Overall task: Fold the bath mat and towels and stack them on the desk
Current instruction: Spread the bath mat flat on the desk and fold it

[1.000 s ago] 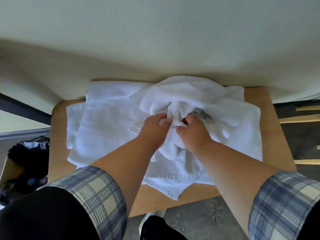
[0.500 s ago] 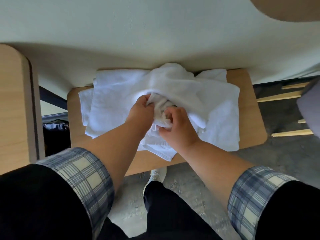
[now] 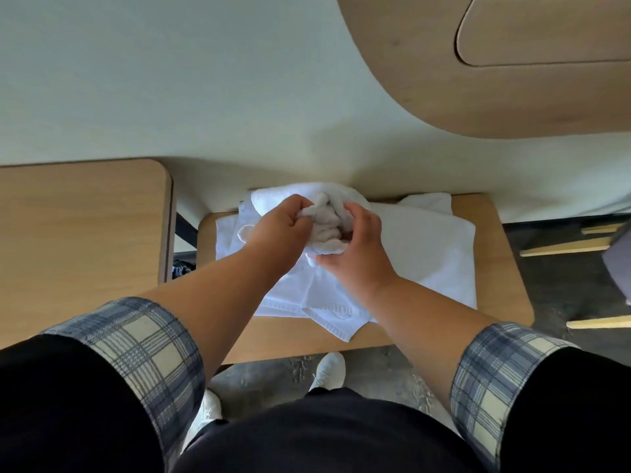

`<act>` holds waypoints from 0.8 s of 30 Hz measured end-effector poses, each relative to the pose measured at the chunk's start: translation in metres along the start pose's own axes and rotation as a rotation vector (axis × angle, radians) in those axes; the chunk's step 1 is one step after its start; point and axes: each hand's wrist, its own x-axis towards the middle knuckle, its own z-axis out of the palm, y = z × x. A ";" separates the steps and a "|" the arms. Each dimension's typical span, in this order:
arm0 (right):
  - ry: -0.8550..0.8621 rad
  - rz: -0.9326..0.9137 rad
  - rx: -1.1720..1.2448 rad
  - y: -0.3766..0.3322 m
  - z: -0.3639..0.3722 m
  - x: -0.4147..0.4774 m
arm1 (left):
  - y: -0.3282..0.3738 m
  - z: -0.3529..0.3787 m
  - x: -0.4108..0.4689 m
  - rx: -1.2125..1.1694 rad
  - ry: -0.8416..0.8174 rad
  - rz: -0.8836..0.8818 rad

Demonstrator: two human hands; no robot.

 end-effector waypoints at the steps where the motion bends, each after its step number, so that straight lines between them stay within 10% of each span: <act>1: 0.056 -0.019 -0.014 -0.007 0.001 -0.004 | 0.007 -0.005 -0.006 0.000 0.015 0.014; 24: -0.160 -0.521 0.169 -0.224 0.060 -0.018 | 0.016 -0.186 -0.131 -0.227 0.438 0.223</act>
